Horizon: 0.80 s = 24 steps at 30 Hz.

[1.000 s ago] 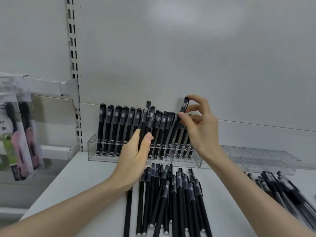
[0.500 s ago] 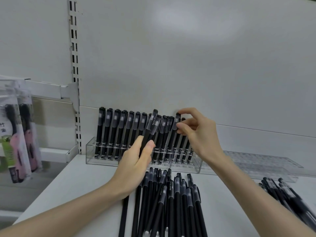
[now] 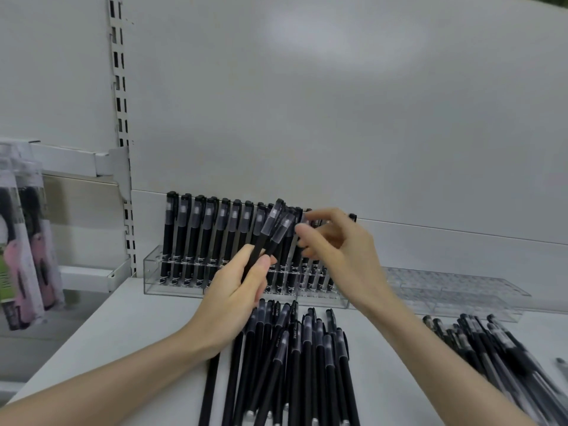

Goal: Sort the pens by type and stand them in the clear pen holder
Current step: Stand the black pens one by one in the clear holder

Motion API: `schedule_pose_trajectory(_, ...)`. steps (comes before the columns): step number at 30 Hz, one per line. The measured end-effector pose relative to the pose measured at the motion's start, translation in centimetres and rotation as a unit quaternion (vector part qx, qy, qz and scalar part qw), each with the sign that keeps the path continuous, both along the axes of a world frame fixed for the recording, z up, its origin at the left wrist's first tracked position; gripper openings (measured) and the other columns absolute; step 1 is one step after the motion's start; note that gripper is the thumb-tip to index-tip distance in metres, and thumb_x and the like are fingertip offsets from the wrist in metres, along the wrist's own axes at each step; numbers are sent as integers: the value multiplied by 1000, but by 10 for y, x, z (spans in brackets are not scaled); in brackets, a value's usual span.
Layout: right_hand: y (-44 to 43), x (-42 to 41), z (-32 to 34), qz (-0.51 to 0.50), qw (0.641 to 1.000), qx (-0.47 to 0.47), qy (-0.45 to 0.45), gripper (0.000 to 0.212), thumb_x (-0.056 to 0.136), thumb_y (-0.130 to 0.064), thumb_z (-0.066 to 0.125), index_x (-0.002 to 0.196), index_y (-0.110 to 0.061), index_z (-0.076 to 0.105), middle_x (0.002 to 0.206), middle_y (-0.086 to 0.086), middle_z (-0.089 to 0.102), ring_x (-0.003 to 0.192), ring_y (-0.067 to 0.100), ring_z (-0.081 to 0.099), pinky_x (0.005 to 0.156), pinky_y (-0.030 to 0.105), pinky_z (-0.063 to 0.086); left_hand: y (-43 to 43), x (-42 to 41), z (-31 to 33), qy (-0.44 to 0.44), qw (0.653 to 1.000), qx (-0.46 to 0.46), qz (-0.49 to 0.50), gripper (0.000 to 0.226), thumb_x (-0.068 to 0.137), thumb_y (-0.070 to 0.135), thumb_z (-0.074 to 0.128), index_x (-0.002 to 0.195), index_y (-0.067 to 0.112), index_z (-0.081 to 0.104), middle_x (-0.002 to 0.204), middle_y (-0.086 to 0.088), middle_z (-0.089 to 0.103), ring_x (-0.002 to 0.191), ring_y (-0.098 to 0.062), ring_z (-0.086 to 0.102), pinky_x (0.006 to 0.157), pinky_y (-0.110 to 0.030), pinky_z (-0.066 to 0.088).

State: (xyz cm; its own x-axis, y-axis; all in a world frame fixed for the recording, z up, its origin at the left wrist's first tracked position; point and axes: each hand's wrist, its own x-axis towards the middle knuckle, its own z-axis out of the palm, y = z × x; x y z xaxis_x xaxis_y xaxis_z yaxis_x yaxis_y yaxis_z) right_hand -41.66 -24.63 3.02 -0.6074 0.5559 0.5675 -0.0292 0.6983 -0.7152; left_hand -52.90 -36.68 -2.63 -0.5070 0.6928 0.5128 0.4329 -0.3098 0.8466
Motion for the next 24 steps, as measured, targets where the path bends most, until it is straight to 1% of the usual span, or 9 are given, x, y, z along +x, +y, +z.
schedule_pose_trajectory(2, -9, 1, -7, 57, 997, -60, 7, 22, 86, -25, 68, 106, -17, 62, 83, 0, 73, 79, 11, 70, 78, 31, 56, -1, 5, 0, 1, 1000, -7, -29, 24, 98, 27, 41, 98, 10, 58, 59, 1, 40, 49, -7, 33, 45, -16, 31)
schedule_pose_trajectory(5, -13, 1, -10, 103, 987, -113, 56, 10, 86, -9, 67, 95, -11, 62, 76, 2, 73, 73, 13, 70, 71, 23, 55, -2, 9, 1, -4, 998, -19, -59, 27, 99, 22, 41, 99, -2, 53, 62, -6, 41, 44, -5, 32, 41, -13, 28)
schedule_pose_trajectory(8, -14, 3, -7, 117, 976, -153, 104, 11, 87, -4, 63, 93, -13, 61, 75, 0, 73, 73, 13, 71, 69, 21, 55, -6, 4, 11, -9, 998, -12, -54, 20, 99, 21, 41, 95, 5, 54, 61, -5, 49, 42, -10, 35, 38, -17, 28)
schedule_pose_trajectory(10, -16, 3, -6, 122, 971, -165, 123, 15, 87, -5, 64, 100, -13, 60, 78, 2, 74, 76, 15, 71, 72, 23, 56, -8, -1, 17, 5, 999, -1, -49, 17, 98, 19, 42, 93, 8, 54, 60, -3, 51, 41, -10, 34, 38, -16, 27)
schedule_pose_trajectory(14, -22, 0, -8, 114, 970, -166, 133, 36, 84, -7, 69, 117, -12, 55, 83, 8, 72, 79, 15, 71, 78, 28, 57, -10, 2, 15, 13, 998, 2, -56, 14, 97, 18, 42, 96, 9, 53, 58, -4, 49, 40, -5, 33, 39, -13, 27)
schedule_pose_trajectory(17, -22, -1, -9, 106, 971, -178, 123, 39, 87, -7, 65, 125, -11, 54, 88, 11, 72, 80, 17, 71, 74, 26, 57, -8, 4, 9, 21, 999, -5, -49, 11, 97, 18, 45, 97, 11, 53, 58, -2, 48, 43, -5, 35, 42, -14, 30)
schedule_pose_trajectory(19, -22, -3, -11, 111, 971, -184, 102, 44, 89, -11, 64, 130, -12, 50, 93, 14, 71, 81, 18, 71, 76, 28, 58, -8, 2, 6, 30, 999, -10, -38, 8, 96, 19, 47, 96, 15, 54, 58, 2, 48, 46, -5, 37, 44, -15, 32)
schedule_pose_trajectory(21, -22, -4, -11, 109, 973, -180, 93, 45, 90, -11, 63, 132, -12, 49, 92, 15, 70, 79, 19, 72, 76, 28, 58, -7, 2, 4, 29, 999, -15, -40, 6, 96, 19, 49, 96, 18, 55, 58, 2, 49, 46, -7, 37, 44, -16, 32)
schedule_pose_trajectory(24, -19, -1, -3, 96, 971, -187, 114, 44, 92, -5, 58, 133, -13, 47, 94, 14, 69, 81, 17, 72, 72, 22, 57, -5, 2, 2, 15, 999, -17, -31, 13, 97, 25, 45, 94, 18, 56, 63, -1, 54, 43, -9, 34, 42, -18, 29)
